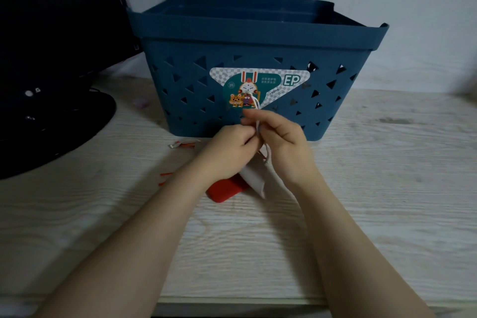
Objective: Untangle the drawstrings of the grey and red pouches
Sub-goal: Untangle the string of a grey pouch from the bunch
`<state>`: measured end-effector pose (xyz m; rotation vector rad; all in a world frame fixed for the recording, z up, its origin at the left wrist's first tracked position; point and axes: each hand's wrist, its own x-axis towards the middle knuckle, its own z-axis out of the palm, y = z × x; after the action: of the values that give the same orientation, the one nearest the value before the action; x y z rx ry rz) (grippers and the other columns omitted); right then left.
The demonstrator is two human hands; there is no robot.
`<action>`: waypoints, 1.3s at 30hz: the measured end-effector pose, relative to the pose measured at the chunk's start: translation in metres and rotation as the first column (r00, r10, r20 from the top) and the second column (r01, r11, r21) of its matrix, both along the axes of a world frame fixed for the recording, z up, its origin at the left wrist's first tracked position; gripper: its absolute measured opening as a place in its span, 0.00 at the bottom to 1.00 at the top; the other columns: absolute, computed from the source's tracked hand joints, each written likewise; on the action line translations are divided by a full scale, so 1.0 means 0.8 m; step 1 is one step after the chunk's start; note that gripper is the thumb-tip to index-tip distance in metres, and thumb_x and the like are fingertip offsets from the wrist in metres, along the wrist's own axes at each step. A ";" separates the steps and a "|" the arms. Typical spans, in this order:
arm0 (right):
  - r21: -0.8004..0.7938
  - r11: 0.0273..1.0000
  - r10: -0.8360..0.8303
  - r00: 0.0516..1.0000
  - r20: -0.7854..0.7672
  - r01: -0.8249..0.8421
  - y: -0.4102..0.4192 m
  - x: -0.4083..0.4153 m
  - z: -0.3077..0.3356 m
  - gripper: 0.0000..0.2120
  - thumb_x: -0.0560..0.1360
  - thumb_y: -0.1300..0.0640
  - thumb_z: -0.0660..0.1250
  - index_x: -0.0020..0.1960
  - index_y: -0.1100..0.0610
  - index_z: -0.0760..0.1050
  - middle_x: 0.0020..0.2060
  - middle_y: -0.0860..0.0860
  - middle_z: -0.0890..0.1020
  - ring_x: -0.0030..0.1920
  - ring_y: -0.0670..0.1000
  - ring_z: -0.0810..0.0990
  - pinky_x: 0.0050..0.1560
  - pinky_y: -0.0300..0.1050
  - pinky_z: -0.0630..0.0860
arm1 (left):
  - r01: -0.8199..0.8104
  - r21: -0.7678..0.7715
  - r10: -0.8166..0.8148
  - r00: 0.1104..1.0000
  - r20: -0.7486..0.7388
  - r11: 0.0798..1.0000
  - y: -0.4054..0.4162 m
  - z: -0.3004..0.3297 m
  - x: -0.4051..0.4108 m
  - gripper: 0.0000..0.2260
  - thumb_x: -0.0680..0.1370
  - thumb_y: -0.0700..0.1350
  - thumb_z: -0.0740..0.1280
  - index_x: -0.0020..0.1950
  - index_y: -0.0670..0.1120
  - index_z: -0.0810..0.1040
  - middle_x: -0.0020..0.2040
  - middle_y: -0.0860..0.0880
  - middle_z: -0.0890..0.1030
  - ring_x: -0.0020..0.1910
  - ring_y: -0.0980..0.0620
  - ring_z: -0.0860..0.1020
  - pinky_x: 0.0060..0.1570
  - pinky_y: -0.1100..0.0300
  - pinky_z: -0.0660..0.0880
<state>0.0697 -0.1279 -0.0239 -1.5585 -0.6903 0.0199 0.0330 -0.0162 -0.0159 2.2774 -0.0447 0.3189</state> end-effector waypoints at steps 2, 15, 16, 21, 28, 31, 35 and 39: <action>-0.054 0.996 -0.073 0.997 0.037 0.075 0.002 0.003 -0.003 0.19 0.77 0.71 0.54 0.58 0.55 0.77 0.48 0.49 0.80 0.48 0.44 0.77 0.50 0.38 0.72 | -0.018 -0.096 0.016 1.000 -0.022 0.995 -0.001 0.001 0.001 0.14 0.79 0.42 0.59 0.34 0.41 0.69 0.31 0.46 0.70 0.33 0.53 0.68 0.35 0.56 0.61; -0.139 0.959 -0.216 0.953 0.213 0.249 -0.001 -0.001 0.004 0.04 0.73 0.62 0.69 0.45 0.55 0.79 0.40 0.50 0.83 0.42 0.48 0.81 0.46 0.47 0.78 | -0.128 -0.701 0.070 0.991 -0.111 0.701 0.005 0.005 0.007 0.12 0.79 0.43 0.61 0.35 0.45 0.75 0.34 0.47 0.76 0.38 0.51 0.75 0.46 0.56 0.69; -0.134 0.964 -0.203 0.963 0.177 0.228 -0.002 0.000 0.005 0.03 0.73 0.61 0.69 0.44 0.54 0.79 0.39 0.50 0.83 0.41 0.49 0.81 0.45 0.48 0.78 | -0.115 -0.702 0.055 0.993 -0.108 0.703 0.006 0.004 0.007 0.12 0.79 0.44 0.61 0.37 0.45 0.76 0.35 0.47 0.78 0.40 0.51 0.76 0.47 0.56 0.70; -0.089 0.981 -0.169 0.985 0.032 0.171 -0.006 0.001 0.005 0.07 0.72 0.62 0.70 0.38 0.52 0.78 0.35 0.53 0.82 0.37 0.51 0.79 0.40 0.48 0.77 | -0.121 -0.653 0.038 0.989 -0.140 0.748 0.007 0.005 0.006 0.14 0.79 0.44 0.61 0.34 0.48 0.78 0.36 0.48 0.78 0.43 0.50 0.76 0.50 0.55 0.69; 0.179 0.974 -0.051 0.905 -0.423 0.139 -0.008 0.001 0.014 0.10 0.74 0.68 0.64 0.37 0.58 0.75 0.22 0.46 0.75 0.23 0.41 0.69 0.24 0.32 0.66 | -0.043 -0.477 0.051 0.999 0.002 0.878 0.001 0.008 -0.001 0.06 0.74 0.36 0.67 0.39 0.46 0.78 0.38 0.48 0.77 0.38 0.57 0.74 0.40 0.70 0.69; 0.156 0.971 -0.088 0.879 -0.468 0.180 -0.009 0.004 0.013 0.07 0.74 0.69 0.64 0.40 0.60 0.74 0.22 0.46 0.73 0.21 0.40 0.68 0.23 0.32 0.66 | -0.064 -0.285 0.087 0.994 0.070 0.956 0.004 0.004 0.003 0.05 0.73 0.38 0.69 0.40 0.47 0.80 0.43 0.47 0.76 0.41 0.56 0.75 0.45 0.67 0.70; -0.063 0.971 -0.239 0.937 -0.255 0.230 -0.010 0.007 0.008 0.08 0.74 0.67 0.66 0.37 0.58 0.77 0.23 0.44 0.76 0.21 0.37 0.70 0.24 0.29 0.65 | -0.092 -0.149 0.103 0.993 0.065 0.985 0.006 -0.002 0.006 0.08 0.73 0.40 0.69 0.38 0.52 0.79 0.41 0.54 0.74 0.42 0.59 0.74 0.45 0.68 0.69; -0.179 0.963 -0.215 0.976 -0.043 0.204 -0.012 0.009 0.009 0.06 0.73 0.66 0.67 0.40 0.59 0.80 0.29 0.46 0.78 0.25 0.37 0.72 0.29 0.28 0.66 | -0.145 -0.095 0.158 0.976 0.148 0.985 0.010 -0.001 0.006 0.04 0.73 0.39 0.69 0.40 0.47 0.80 0.39 0.55 0.72 0.40 0.62 0.72 0.41 0.74 0.66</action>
<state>0.0770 -0.1377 -0.0164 -1.7851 -0.4820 -0.0304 0.0378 -0.0081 -0.0168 2.1730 0.0621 0.5684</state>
